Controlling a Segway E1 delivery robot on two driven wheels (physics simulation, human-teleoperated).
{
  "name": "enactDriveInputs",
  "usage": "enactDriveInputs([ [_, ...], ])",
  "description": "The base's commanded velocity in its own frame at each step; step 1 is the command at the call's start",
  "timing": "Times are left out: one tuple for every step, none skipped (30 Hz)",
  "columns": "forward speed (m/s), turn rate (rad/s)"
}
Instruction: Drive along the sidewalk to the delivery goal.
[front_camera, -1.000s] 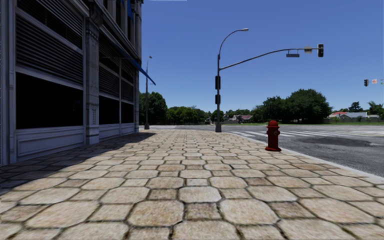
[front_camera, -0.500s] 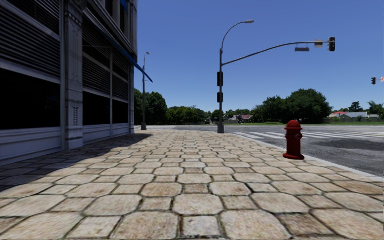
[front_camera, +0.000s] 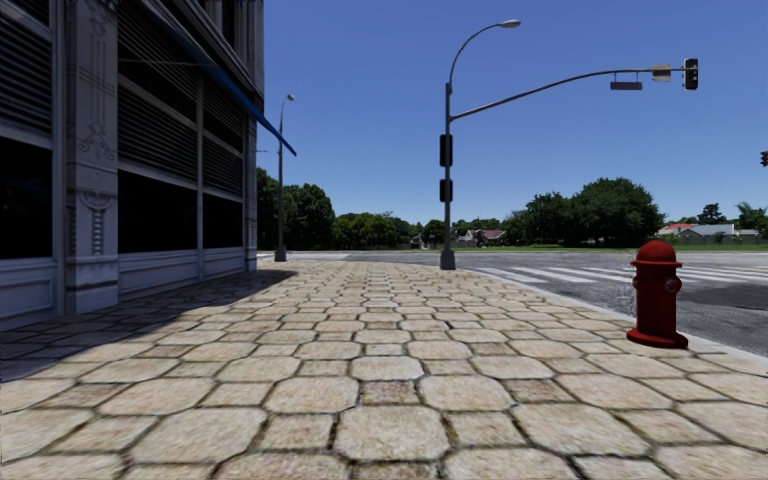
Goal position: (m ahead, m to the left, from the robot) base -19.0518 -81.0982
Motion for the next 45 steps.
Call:
enactDriveInputs([
  [2.0, 0.0],
  [2.0, 0.0],
  [2.0, 0.0],
  [2.0, 0.0],
  [2.0, 0.0],
  [2.0, 0.0],
  [2.0, 0.0],
  [2.0, 0.0],
  [2.0, 0.0],
  [2.0, 0.0],
  [2.0, 0.0],
  [2.0, 0.0],
  [2.0, 0.0],
  [2.0, 0.0],
  [2.0, 0.0],
  [2.0, 0.0],
  [2.0, 0.0],
  [2.0, 0.0],
  [2.0, 0.0],
  [2.0, 0.0],
  [2.0, 0.0],
  [2.0, 0.0],
  [2.0, 0.0],
  [2.0, 0.0],
  [2.0, 0.0],
  [2.0, 0.0],
  [2.0, 0.0],
  [2.0, 0.0],
  [2.0, 0.0],
  [2.0, 0.0],
  [2.0, 0.0],
  [2.0, 0.0],
  [2.0, 0.0],
  [2.0, 0.0],
  [2.0, 0.0],
  [2.0, 0.0],
  [2.0, 0.0],
  [2.0, 0.0],
  [2.0, 0.0],
  [2.0, 0.0],
  [2.0, 0.0],
  [2.0, 0.0],
  [2.0, 0.0],
  [2.0, 0.0],
  [2.0, 0.0],
])
